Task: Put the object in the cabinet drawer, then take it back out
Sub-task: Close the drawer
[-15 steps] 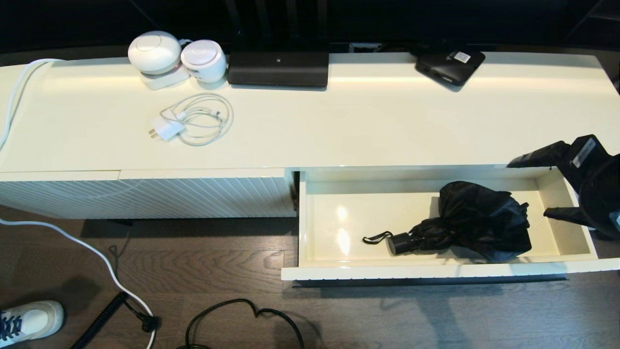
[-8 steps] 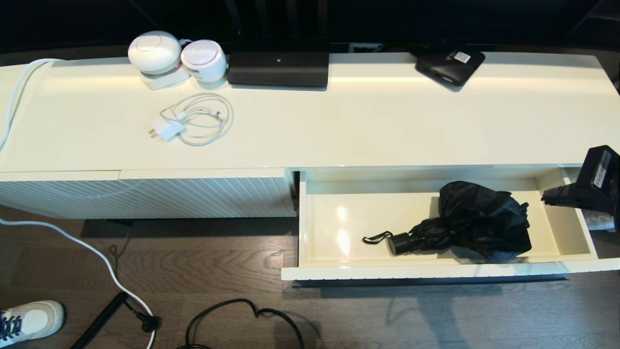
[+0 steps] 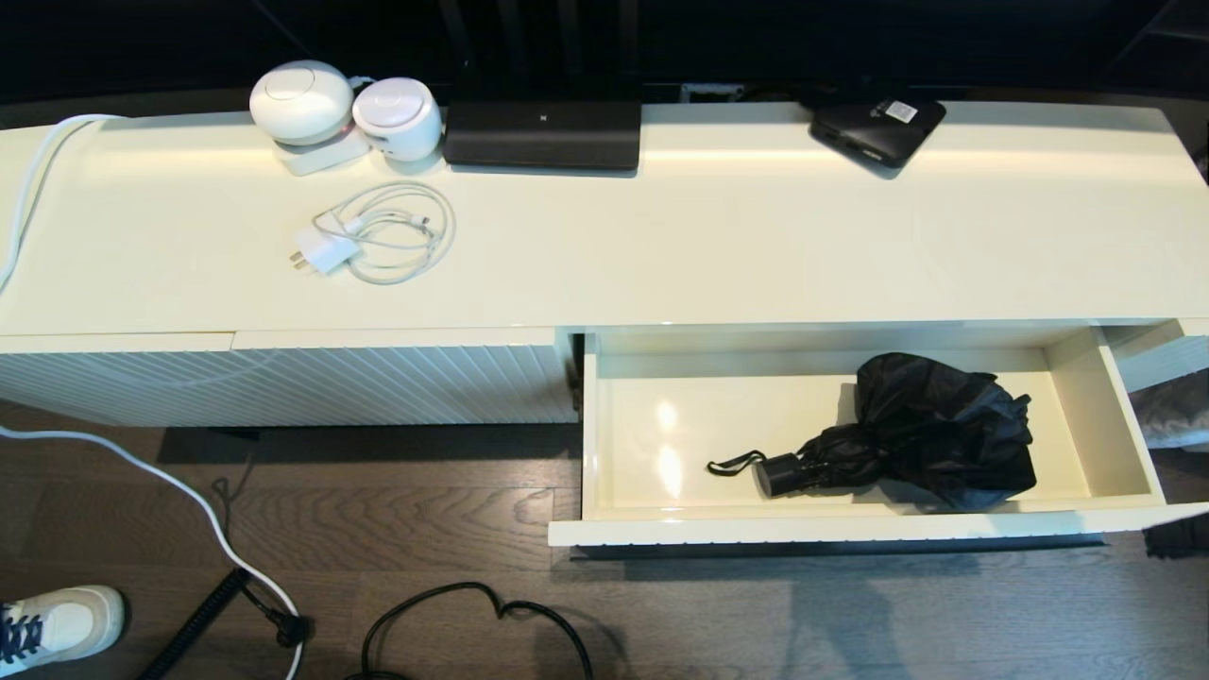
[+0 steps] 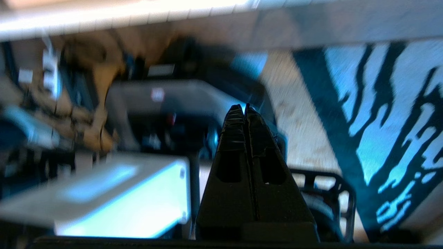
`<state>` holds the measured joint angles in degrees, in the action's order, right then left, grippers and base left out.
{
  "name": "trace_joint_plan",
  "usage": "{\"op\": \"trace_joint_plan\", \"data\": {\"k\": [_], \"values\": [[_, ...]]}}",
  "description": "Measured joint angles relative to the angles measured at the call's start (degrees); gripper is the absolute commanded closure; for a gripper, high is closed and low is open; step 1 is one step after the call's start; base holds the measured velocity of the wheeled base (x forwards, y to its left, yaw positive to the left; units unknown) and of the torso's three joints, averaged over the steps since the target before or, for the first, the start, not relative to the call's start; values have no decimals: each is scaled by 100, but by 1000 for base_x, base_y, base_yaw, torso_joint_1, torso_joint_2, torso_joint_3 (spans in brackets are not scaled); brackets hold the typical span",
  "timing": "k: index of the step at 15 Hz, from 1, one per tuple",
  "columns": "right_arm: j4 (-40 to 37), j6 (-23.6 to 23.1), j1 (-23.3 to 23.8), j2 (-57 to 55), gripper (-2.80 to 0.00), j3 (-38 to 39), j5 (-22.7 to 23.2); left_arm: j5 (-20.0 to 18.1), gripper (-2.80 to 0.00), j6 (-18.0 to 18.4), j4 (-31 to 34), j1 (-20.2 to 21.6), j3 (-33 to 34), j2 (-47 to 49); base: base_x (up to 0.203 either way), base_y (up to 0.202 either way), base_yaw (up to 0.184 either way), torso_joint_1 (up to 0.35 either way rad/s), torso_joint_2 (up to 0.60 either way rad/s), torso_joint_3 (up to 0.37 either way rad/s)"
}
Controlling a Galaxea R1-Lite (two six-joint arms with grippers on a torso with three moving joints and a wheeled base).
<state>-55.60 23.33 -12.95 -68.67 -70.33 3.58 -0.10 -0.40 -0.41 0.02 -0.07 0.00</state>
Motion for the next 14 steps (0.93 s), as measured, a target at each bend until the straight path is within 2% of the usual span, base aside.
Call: {"op": "trace_joint_plan", "data": {"k": [3,6,9,14], "values": [[-888,-756,-97,96,0,21,793,0,0,0,0,0,0,0,0,0,0,0,0,0],[-1058,-1302,-143,108,0,332,1052,0,0,-1,0,0,-6,0,0,0,0,0,0,0],[-947,-1410,-311,169,0,730,1109,2,0,-1,1,2,-4,0,0,0,0,0,0,0],[-78,-1393,-333,741,0,1738,1103,0,0,-2,0,2,2,0,0,0,0,0,0,0]]}}
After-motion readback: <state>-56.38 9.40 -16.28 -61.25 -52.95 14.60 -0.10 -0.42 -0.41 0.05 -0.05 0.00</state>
